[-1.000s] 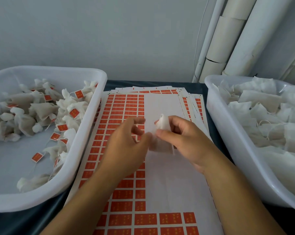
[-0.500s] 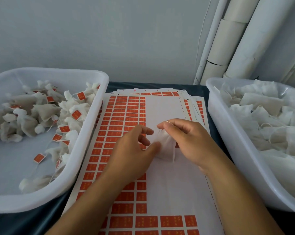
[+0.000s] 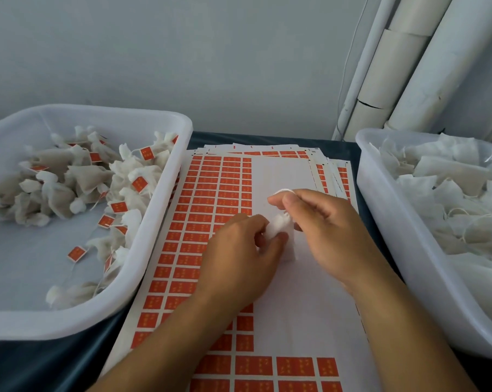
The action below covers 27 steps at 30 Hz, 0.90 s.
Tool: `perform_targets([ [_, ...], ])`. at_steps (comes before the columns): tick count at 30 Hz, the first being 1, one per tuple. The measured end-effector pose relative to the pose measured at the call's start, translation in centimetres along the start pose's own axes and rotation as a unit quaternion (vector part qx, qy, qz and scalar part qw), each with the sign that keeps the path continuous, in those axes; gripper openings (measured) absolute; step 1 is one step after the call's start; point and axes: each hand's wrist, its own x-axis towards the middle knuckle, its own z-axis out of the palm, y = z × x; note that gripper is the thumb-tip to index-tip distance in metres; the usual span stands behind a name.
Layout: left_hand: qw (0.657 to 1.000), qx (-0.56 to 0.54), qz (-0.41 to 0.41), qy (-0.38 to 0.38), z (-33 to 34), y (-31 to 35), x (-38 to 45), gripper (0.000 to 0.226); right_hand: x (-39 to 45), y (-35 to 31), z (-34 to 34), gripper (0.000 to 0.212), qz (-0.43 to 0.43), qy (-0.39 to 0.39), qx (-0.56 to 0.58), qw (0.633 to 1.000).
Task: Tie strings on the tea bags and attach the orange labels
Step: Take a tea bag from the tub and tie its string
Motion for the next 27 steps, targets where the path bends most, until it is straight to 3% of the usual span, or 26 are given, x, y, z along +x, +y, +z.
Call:
perform_targets([
  [3, 1.0, 0.004, -0.021, -0.007, -0.5, -0.2, 0.2, 0.015, 0.0, -0.3, -0.5, 0.023, -0.024, 0.023, -0.037, 0.999],
  [6, 0.993, -0.082, -0.071, -0.054, -1.1, 0.0, 0.4, 0.037, -0.2, -0.5, -0.8, 0.022, -0.042, 0.047, -0.063, 0.996],
  [10, 0.928, -0.298, -0.161, -0.153, -2.6, 0.7, 0.6, 0.031, -0.2, -0.4, -0.7, 0.024, -0.04, 0.066, -0.026, 0.997],
  [14, 0.867, -0.38, -0.247, -0.205, -2.8, 1.5, 0.6, 0.059, -0.2, -0.6, -0.6, 0.029, -0.029, 0.052, 0.032, 0.998],
  [17, 0.859, -0.402, -0.256, -0.19, -2.3, 1.5, 0.7, 0.059, -0.4, -1.0, -0.6, 0.033, -0.034, 0.005, 0.049, 0.998],
  [21, 0.798, -0.515, -0.247, -0.193, -2.6, 1.2, 0.9, 0.052, -0.7, -1.2, -0.2, 0.035, -0.024, -0.094, 0.042, 0.994],
  [23, 0.782, -0.543, -0.237, -0.195, -2.9, 1.0, 1.1, 0.041, -0.8, -1.2, 0.1, 0.035, 0.0, -0.142, 0.028, 0.989],
  [27, 0.747, -0.588, -0.25, -0.186, -3.4, 0.7, 1.3, 0.044, -0.7, -1.0, 0.3, 0.032, 0.053, -0.183, 0.014, 0.982],
])
